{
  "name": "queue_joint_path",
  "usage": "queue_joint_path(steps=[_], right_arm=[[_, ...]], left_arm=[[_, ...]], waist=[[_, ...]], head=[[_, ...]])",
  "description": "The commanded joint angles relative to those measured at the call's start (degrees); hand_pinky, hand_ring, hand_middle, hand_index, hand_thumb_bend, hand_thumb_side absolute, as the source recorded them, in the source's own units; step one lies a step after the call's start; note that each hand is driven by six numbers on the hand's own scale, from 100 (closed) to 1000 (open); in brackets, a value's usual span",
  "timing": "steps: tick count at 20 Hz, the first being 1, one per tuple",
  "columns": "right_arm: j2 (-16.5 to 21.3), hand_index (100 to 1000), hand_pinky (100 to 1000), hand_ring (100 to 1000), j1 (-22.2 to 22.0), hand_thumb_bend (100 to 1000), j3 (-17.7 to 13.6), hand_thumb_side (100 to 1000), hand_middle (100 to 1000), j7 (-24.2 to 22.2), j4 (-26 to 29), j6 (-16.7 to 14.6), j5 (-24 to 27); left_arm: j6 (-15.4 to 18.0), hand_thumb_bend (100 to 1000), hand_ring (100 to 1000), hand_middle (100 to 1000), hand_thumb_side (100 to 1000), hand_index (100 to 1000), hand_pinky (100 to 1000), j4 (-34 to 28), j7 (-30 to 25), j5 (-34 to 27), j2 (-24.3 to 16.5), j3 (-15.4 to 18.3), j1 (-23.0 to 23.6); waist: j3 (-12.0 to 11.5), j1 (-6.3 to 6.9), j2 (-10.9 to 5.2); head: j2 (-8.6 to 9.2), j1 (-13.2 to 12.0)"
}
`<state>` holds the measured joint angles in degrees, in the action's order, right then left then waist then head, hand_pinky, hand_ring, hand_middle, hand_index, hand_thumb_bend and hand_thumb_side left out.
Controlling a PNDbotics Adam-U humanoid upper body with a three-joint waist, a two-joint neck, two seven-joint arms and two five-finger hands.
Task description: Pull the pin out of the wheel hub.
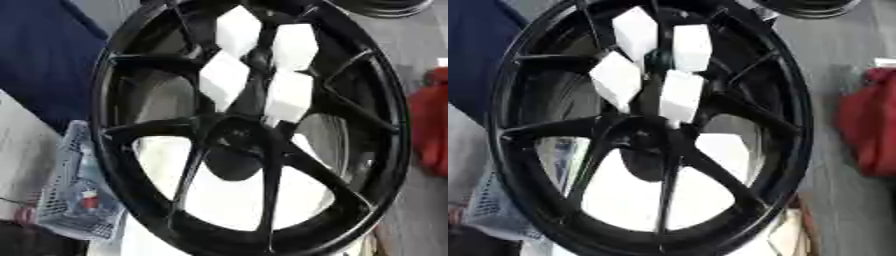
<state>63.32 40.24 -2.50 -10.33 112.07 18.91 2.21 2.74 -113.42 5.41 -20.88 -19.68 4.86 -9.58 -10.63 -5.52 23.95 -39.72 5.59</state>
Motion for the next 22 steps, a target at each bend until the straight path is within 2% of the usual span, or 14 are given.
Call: queue_joint_path(steps=[1, 8, 12, 17, 22], right_arm=[[1.7, 857, 823, 759, 0.4, 100, -1.1, 377, 751, 0.0, 0.1, 0.0, -0.1], [1.6, 857, 824, 761, 0.3, 100, -1.0, 369, 751, -0.4, 0.3, 0.0, -0.3], [2.2, 854, 829, 776, 0.1, 100, 0.1, 311, 759, -2.8, 2.0, 0.8, -1.9], [3.4, 853, 842, 822, 1.2, 100, 3.8, 171, 786, -11.8, 2.5, -0.7, -7.1], [4.1, 855, 851, 853, 3.4, 100, 8.1, 137, 805, -24.2, 2.5, -4.1, -12.9]], left_arm=[[-0.1, 198, 523, 687, 961, 833, 971, -1.2, 0.1, -0.1, -0.7, 0.6, -0.2], [-0.2, 197, 523, 687, 962, 833, 971, -1.2, 0.1, -0.2, -0.8, 0.5, -0.2], [-0.3, 197, 525, 688, 962, 834, 972, -1.2, 0.0, -0.2, -0.8, 0.5, -0.3], [-0.4, 198, 528, 688, 963, 834, 972, -1.2, -0.2, -0.3, -0.9, 0.3, -0.4], [-0.5, 196, 529, 688, 963, 834, 972, -1.2, -0.4, -0.4, -1.1, 0.1, -0.5]], waist=[[-0.1, 0.10, -1.79], [-0.2, -0.04, -1.92], [-0.3, -0.16, -1.95], [-0.4, -0.33, -2.06], [-0.5, -0.57, -2.17]], head=[[0.06, 0.0], [0.20, 0.0], [0.22, 0.2], [0.22, 0.6], [0.21, 1.1]])
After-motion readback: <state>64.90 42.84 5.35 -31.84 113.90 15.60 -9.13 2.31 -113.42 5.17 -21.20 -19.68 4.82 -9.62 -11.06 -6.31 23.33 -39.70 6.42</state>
